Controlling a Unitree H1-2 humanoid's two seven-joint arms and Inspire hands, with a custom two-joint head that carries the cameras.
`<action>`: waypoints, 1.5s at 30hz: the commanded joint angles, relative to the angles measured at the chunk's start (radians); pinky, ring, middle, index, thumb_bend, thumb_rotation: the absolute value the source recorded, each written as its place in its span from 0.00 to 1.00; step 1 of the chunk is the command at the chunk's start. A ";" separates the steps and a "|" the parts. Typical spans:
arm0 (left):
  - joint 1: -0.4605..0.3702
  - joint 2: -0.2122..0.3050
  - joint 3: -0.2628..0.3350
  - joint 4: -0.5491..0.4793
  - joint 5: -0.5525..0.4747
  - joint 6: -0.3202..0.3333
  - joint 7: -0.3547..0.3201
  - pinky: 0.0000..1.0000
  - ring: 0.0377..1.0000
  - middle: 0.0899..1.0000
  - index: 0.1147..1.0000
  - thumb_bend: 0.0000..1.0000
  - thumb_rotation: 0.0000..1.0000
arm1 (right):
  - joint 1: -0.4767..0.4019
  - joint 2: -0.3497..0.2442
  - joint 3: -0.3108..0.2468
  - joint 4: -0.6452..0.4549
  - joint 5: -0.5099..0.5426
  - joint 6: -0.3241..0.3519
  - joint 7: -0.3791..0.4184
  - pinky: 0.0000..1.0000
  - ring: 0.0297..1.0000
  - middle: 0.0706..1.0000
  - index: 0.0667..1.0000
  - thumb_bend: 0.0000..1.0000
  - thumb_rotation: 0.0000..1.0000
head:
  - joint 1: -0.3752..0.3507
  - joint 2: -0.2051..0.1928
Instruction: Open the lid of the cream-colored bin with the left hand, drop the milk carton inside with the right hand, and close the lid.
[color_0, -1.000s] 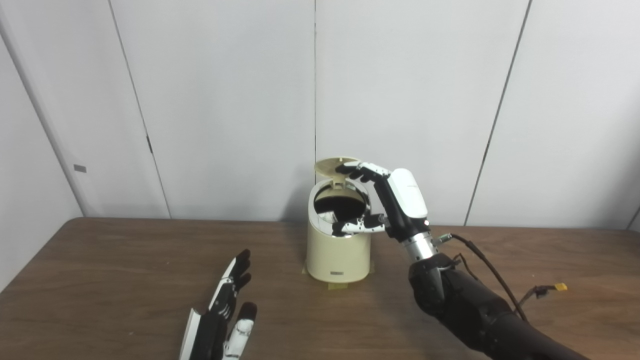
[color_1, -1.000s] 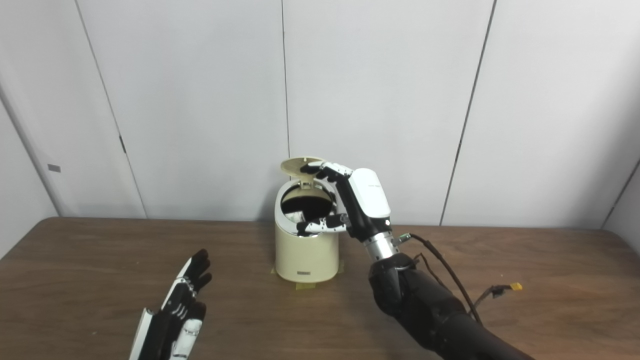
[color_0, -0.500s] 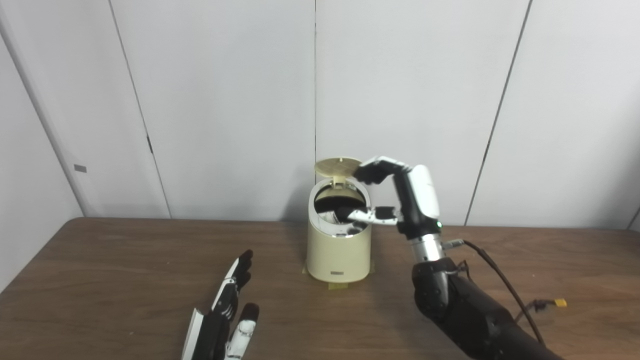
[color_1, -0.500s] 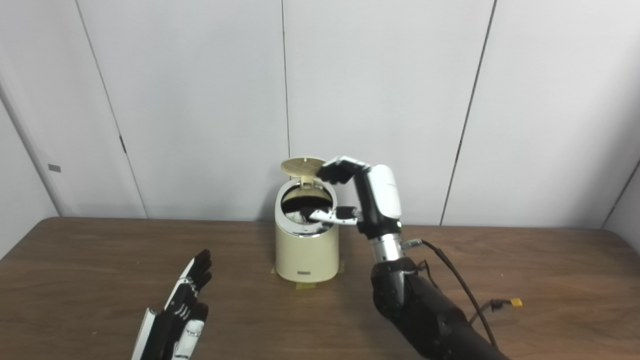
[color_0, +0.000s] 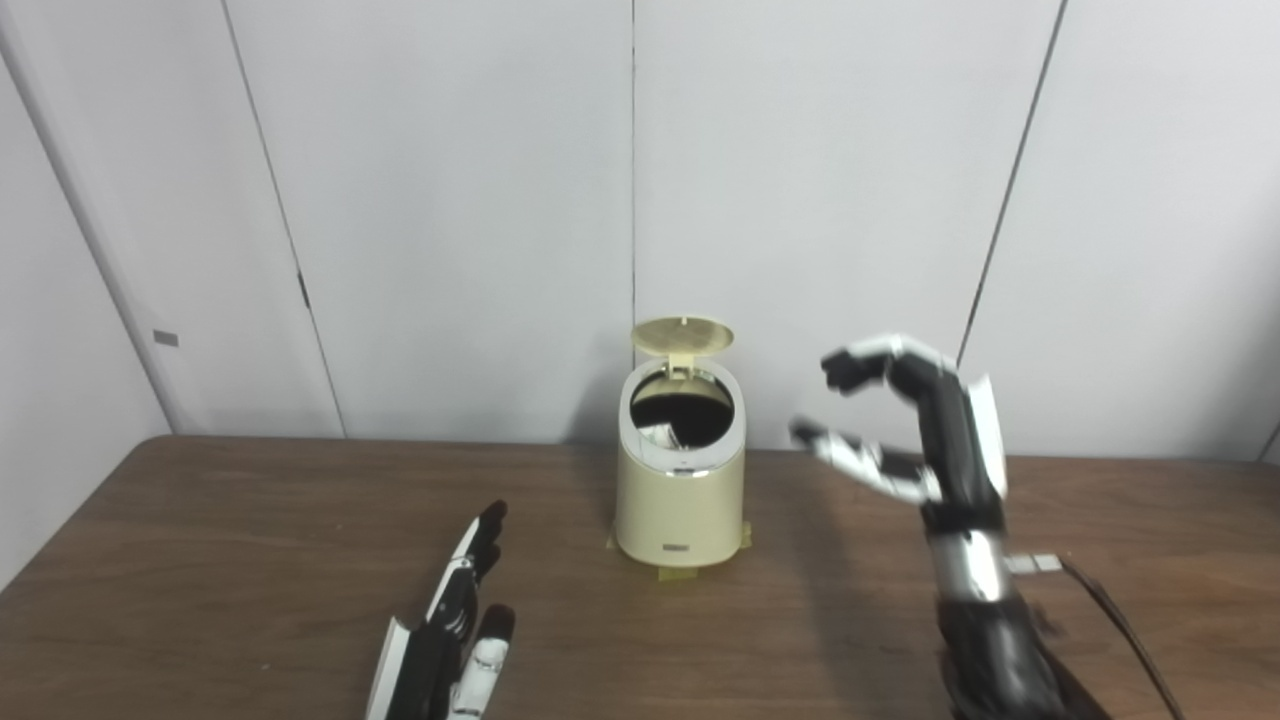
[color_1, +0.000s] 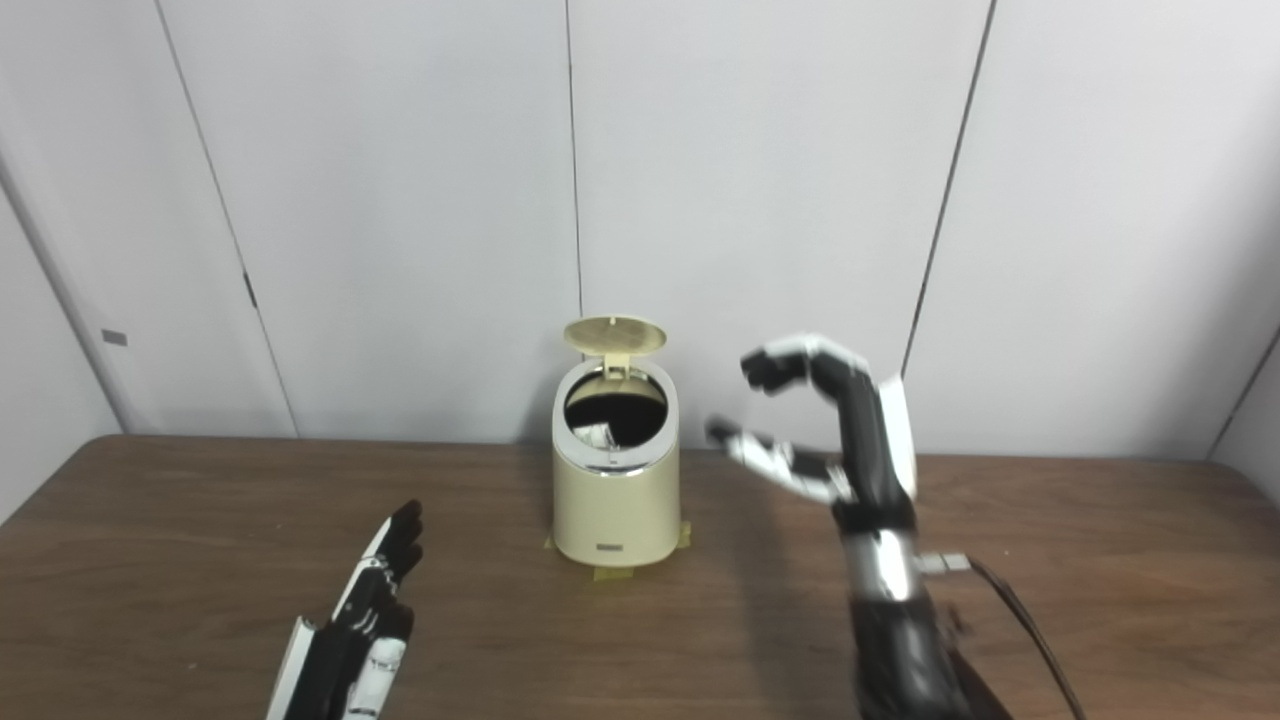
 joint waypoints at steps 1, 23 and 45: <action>0.108 -0.014 -0.013 0.072 0.033 -0.034 0.012 0.96 0.99 0.98 0.96 0.47 0.86 | 0.005 -0.012 -0.047 -0.042 0.053 -0.023 0.106 0.78 0.80 0.82 0.84 0.63 0.73 | -0.001 0.000; 0.099 -0.015 0.009 0.078 -0.048 -0.045 0.003 0.96 0.97 0.98 0.96 0.40 1.00 | 0.380 0.139 -0.343 -0.135 0.145 -0.025 0.523 0.85 0.91 0.93 0.91 0.25 0.65 | -0.022 0.003; -0.218 0.108 0.012 -0.339 0.205 0.392 -0.161 1.00 1.00 0.86 0.85 0.69 1.00 | 0.426 0.173 -0.350 -0.163 0.070 -0.023 0.537 0.82 0.89 0.91 0.88 0.23 0.66 | -0.039 0.004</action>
